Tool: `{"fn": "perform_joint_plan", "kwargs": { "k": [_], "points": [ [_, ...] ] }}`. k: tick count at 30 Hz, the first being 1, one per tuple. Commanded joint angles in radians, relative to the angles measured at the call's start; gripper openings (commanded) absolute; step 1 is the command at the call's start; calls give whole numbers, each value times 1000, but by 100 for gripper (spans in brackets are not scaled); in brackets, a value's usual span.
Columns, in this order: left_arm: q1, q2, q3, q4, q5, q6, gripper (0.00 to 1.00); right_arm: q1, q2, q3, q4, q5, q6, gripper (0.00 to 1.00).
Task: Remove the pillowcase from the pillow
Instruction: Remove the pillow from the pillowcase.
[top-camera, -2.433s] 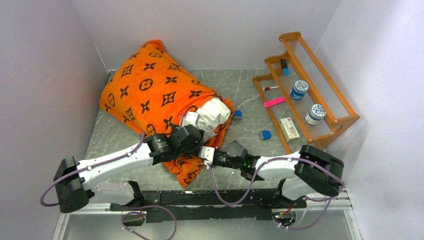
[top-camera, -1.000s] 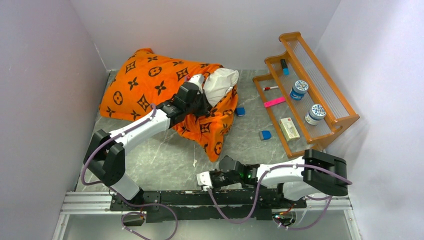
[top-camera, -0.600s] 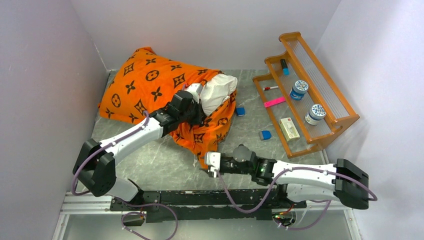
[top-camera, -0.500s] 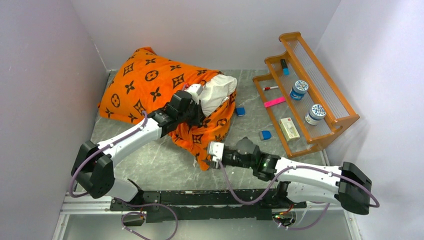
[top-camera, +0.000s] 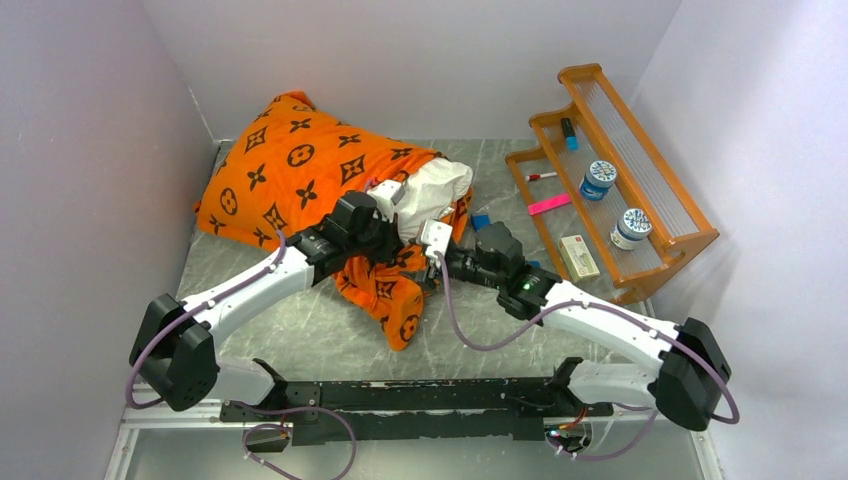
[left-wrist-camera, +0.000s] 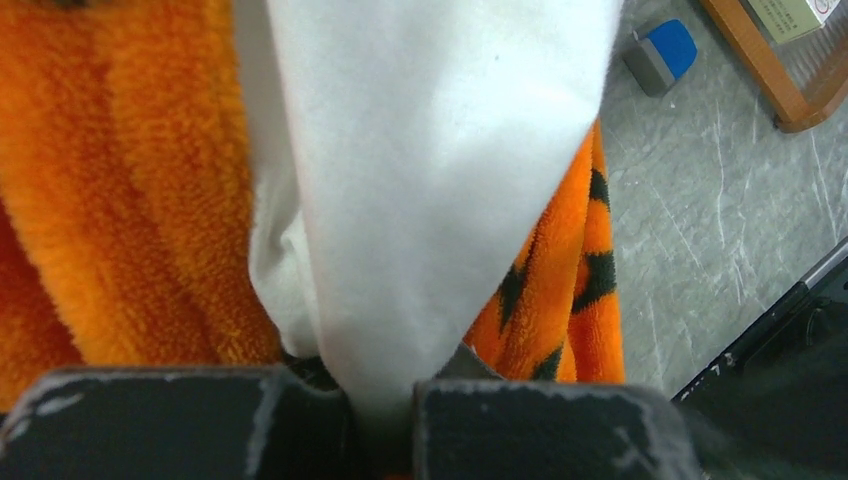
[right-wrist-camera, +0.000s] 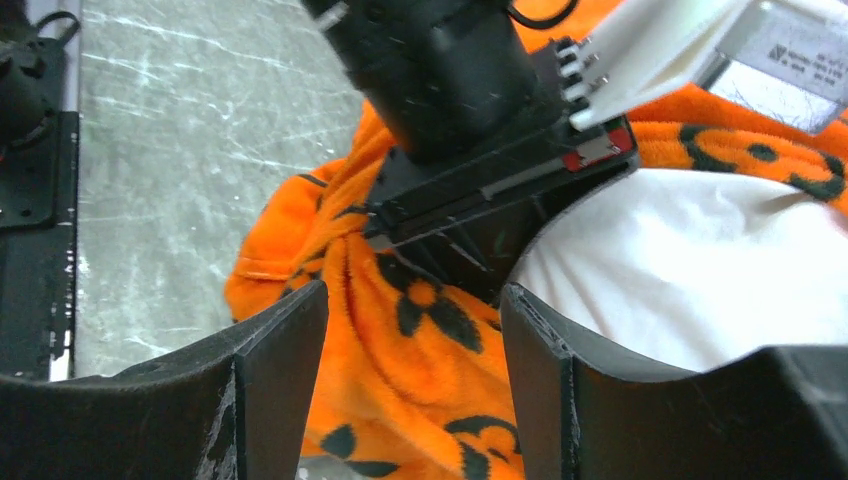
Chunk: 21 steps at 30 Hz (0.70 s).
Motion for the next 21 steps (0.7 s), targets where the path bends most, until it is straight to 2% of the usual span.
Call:
{"fn": "perform_joint_plan", "kwargs": {
  "k": [1,9,13,21],
  "points": [
    [17,-55,1,40,21,55,5,-45,83,78,-16,-108,20,66],
    [18,-102,-29,79,41,63,5,-86,187,76,13,-253,21,62],
    [17,-100,-29,83,54,59,5,-88,234,80,17,-282,11,57],
    [17,-99,-33,92,84,64,5,-88,296,119,5,-359,-21,53]
  ]
}}
